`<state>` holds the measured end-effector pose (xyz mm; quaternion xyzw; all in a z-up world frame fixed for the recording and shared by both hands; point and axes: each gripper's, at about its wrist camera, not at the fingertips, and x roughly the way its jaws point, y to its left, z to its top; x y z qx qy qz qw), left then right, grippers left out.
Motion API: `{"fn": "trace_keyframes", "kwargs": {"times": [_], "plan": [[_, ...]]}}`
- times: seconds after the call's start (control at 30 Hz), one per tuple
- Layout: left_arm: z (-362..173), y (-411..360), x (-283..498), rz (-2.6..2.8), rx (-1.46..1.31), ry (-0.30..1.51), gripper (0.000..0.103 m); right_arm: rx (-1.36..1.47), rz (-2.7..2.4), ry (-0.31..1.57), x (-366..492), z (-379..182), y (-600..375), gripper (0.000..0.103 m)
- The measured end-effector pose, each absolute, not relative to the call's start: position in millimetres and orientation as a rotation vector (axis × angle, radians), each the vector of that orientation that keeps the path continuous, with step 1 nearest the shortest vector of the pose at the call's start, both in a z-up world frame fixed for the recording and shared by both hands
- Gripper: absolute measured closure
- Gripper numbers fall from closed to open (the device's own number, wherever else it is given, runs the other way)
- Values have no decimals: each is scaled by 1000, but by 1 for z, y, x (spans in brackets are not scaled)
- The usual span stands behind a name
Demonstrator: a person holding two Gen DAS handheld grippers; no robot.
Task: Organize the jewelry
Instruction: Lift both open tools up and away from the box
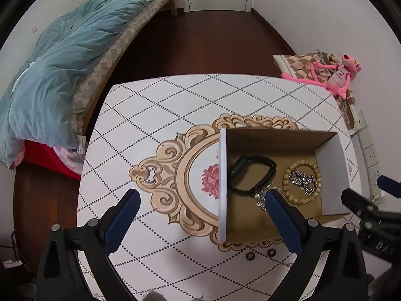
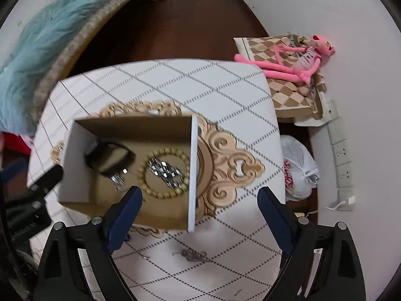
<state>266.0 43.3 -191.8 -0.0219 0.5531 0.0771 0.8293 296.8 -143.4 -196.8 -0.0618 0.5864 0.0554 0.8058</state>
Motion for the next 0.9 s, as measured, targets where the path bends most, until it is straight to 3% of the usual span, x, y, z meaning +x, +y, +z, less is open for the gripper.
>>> {"fn": "trace_keyframes", "kwargs": {"times": [0.1,0.4,0.9], "plan": [[-193,43,261,168,-42,1177,1,-131,113,1259,288,-205,-144,3],[-175,38,242,164,-24,1132,1,-96,125,1230,268,-199,-144,3],[-116,33,180,185,-55,999,1,-108,87,1026,204,-123,-150,0]]}}
